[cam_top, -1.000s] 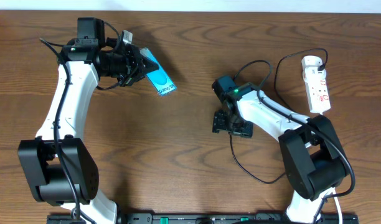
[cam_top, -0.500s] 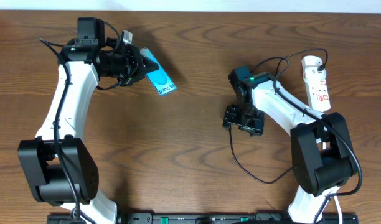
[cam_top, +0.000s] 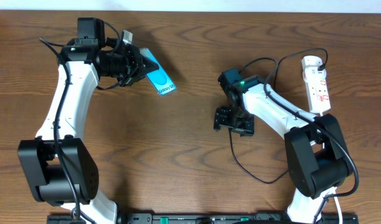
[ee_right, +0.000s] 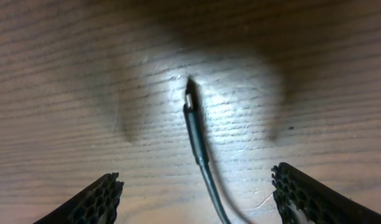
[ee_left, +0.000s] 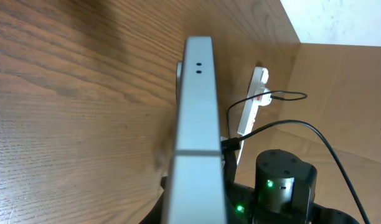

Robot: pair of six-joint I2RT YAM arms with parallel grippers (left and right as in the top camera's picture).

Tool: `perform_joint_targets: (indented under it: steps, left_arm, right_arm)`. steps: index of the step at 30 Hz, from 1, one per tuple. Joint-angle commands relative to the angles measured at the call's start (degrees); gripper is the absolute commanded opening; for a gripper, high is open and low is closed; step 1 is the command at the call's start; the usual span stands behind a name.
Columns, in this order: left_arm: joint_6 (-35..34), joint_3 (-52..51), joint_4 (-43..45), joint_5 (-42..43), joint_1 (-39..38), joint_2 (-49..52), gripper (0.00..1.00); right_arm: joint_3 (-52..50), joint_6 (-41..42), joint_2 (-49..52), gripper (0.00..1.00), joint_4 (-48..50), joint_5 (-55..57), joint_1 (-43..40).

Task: Plug charger to phone and switch on socket
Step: 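Align and close the right gripper on the cable connector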

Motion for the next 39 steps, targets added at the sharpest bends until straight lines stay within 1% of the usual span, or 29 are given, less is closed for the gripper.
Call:
perform_joint_targets:
  steps: [1,14,16,20,23,26,29,31,39]
  left_arm:
    - [1.20,-0.02,-0.39,0.74,-0.04,-0.20,0.07]
    - [1.62,-0.02,-0.79,0.74,-0.04,-0.20,0.08]
    - [1.62,-0.02,-0.76,0.74,-0.02,-0.20,0.08]
    - [1.62,-0.02,-0.79,0.72,-0.02,-0.20,0.07]
    - [1.62,-0.02,-0.79,0.74,-0.02,-0.20,0.07]
    - [1.64,-0.02,-0.79,0.74,-0.02,-0.20,0.07]
    - [1.64,-0.02,-0.79,0.74,-0.02,-0.20,0.07]
    - [1.64,-0.02,-0.79,0.74,-0.02,-0.20,0.07]
    - [1.64,-0.02,-0.81,0.72,-0.02,-0.20,0.07]
  right_arm:
    - [1.05,0.59,0.68,0.77,-0.26,-0.59,0.31]
    - [1.09,0.57,4.20,0.75,1.09,-1.62,0.31]
    - [1.09,0.57,4.20,0.73,1.14,-1.62,0.31]
    - [1.09,0.59,4.24,0.62,1.33,-1.62,0.31]
    - [1.09,0.57,4.26,0.61,1.55,-1.62,0.31]
    - [1.09,0.59,4.26,0.54,1.88,-1.60,0.31]
    - [1.09,0.57,4.35,0.52,2.36,-1.60,0.31]
    - [1.09,0.57,4.46,0.49,2.49,-1.60,0.31]
    - [1.09,0.33,4.48,0.40,2.91,-1.60,0.31]
